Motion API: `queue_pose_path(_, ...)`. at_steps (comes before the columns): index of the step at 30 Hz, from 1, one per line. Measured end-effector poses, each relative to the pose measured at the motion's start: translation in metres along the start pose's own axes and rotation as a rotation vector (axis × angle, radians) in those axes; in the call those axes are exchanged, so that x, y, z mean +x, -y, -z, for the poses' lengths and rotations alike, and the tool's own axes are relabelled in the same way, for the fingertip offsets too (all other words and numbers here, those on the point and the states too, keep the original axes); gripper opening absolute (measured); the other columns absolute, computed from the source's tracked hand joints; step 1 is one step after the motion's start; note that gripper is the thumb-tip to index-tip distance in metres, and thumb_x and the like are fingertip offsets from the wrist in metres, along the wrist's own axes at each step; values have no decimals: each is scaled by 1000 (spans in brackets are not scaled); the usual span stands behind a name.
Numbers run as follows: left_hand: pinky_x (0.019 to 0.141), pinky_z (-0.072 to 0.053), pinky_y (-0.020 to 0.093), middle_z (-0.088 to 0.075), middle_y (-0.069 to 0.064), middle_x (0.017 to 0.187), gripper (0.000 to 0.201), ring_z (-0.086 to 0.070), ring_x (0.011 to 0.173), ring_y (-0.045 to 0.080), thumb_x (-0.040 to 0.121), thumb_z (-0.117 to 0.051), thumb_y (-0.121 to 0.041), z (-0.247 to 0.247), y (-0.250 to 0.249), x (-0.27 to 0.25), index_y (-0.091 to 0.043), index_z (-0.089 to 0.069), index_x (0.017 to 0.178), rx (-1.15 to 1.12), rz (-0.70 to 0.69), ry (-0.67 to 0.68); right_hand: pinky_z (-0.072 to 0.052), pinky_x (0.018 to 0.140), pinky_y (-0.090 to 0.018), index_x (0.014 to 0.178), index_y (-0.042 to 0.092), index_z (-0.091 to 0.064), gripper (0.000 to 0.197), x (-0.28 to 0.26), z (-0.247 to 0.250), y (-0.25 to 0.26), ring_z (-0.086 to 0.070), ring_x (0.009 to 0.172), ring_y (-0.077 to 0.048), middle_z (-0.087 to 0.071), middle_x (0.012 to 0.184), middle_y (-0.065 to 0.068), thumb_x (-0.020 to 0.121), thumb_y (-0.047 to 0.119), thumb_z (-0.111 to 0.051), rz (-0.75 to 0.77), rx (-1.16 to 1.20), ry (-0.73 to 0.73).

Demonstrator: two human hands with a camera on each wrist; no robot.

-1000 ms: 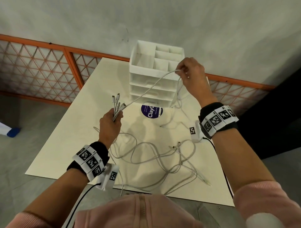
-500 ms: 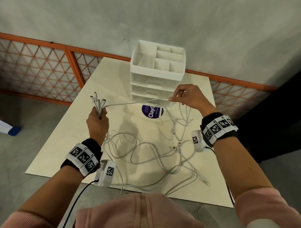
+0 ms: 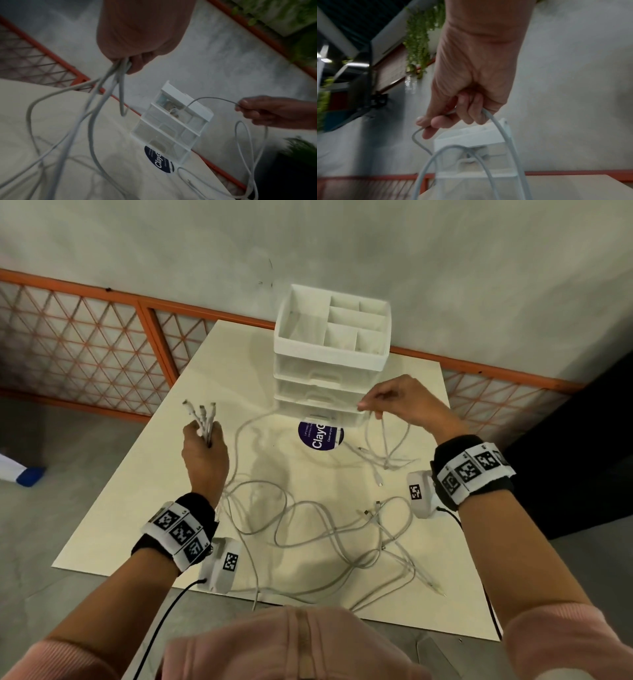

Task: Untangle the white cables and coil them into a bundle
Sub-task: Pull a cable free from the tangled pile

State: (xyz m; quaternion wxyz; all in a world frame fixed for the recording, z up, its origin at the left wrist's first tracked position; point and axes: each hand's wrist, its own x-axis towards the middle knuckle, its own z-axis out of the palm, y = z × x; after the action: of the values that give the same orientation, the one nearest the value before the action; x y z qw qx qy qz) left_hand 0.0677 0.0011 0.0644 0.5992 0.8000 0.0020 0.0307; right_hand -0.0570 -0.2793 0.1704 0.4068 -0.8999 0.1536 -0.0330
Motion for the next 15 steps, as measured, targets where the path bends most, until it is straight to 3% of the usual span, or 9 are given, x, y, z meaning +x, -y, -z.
queue_pose_path(2, 59, -37, 27, -58, 7, 74, 19, -49, 59, 13, 97, -50, -22, -5, -17, -13, -5, -52, 105, -88, -182, 146, -37, 57, -12, 88, 17, -77, 18, -1, -18, 12, -52, 56, -1, -61, 54, 4, 79, 32, -73, 20, -30, 144)
queue_pose_path(3, 56, -38, 22, -55, -6, 71, 17, -46, 55, 1, 96, -51, -21, -9, -25, -20, -10, -55, 109, -116, -249, 240, -36, 58, -12, 89, 16, -77, 19, 0, -28, 17, -51, 56, 1, -60, 52, 5, 80, 32, -72, 24, -41, 200)
queue_pose_path(5, 48, -33, 12, -51, -16, 60, 14, -40, 47, -3, 95, -53, -21, -16, -38, -32, -21, -59, 108, -121, -305, 479, -35, 56, -6, 88, 14, -77, 18, 1, -44, 26, -51, 53, 4, -57, 51, 4, 82, 30, -71, 42, -29, 261)
queue_pose_path(6, 45, -30, 11, -49, -16, 51, 7, -38, 44, -2, 95, -53, -21, -18, -43, -37, -24, -59, 98, -110, -303, 624, -35, 56, -4, 86, 14, -76, 16, 2, -50, 30, -51, 52, 5, -57, 53, 2, 83, 29, -70, 54, -2, 273)
queue_pose_path(8, 45, -27, 13, -48, -15, 45, 13, -36, 42, 0, 95, -53, -21, -22, -44, -43, -26, -59, 85, -49, -322, 825, -37, 58, -6, 84, 20, -75, 10, 2, -54, 36, -53, 53, 3, -59, 60, -4, 83, 28, -70, 81, 59, 278)
queue_pose_path(10, 49, -29, 16, -51, -18, 49, 18, -38, 45, 2, 95, -53, -23, -26, -37, -40, -24, -60, 78, 23, -352, 837, -37, 54, -6, 84, 19, -74, 9, 2, -51, 35, -53, 52, 3, -60, 63, -5, 82, 27, -71, 73, 93, 269)
queue_pose_path(12, 51, -30, 16, -51, -17, 53, 23, -40, 48, 2, 95, -53, -26, -26, -29, -33, -27, -55, 71, 58, -384, 715, -35, 48, -7, 88, 12, -73, 15, 3, -49, 22, -52, 50, 4, -60, 65, -1, 80, 25, -74, 19, 91, 250)
queue_pose_path(15, 50, -32, 11, -53, -6, 64, 22, -39, 50, 3, 95, -53, -22, -21, -26, -22, -27, -54, 74, -22, -335, 493, -40, 55, -13, 89, 6, -69, 21, 2, -44, -12, -54, 58, -4, -63, 70, -2, 82, 25, -72, -58, 6, 226)
